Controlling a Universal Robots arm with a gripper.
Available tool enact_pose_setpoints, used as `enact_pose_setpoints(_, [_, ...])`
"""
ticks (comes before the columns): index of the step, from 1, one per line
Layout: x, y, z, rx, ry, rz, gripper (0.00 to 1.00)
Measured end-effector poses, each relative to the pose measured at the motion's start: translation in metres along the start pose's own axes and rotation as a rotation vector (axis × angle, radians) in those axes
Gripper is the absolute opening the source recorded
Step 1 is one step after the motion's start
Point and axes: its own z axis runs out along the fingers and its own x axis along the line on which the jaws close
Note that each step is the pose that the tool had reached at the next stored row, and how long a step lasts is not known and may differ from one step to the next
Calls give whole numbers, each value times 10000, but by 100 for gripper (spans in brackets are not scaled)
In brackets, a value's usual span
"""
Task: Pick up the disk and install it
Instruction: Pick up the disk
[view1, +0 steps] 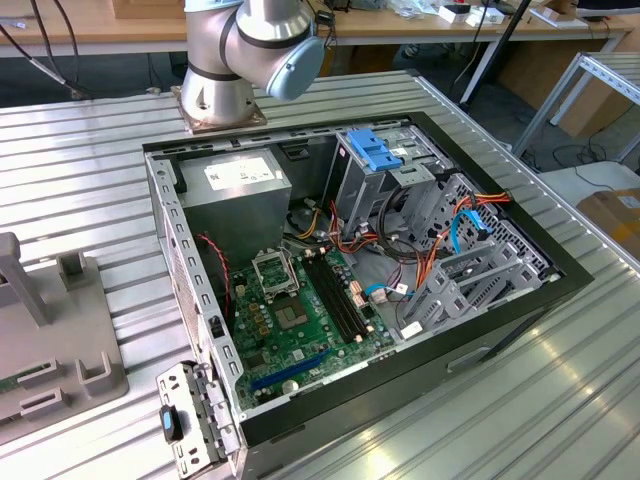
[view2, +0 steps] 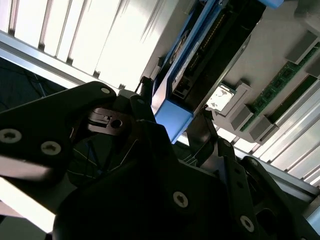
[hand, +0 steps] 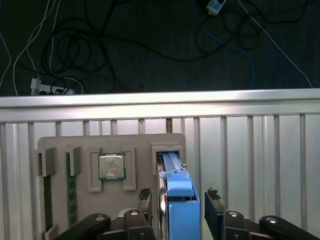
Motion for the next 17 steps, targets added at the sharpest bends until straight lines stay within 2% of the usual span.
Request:
enact_pose_setpoints(3, [0, 0, 13, 0, 0, 0, 54])
enact_pose_setpoints(4, [1, 0, 20, -2, 1, 0, 37])
enact_pose_setpoints(14, [1, 0, 41, 1, -1, 0, 37])
enact_pose_setpoints(17, [0, 0, -4, 6, -4, 0, 37])
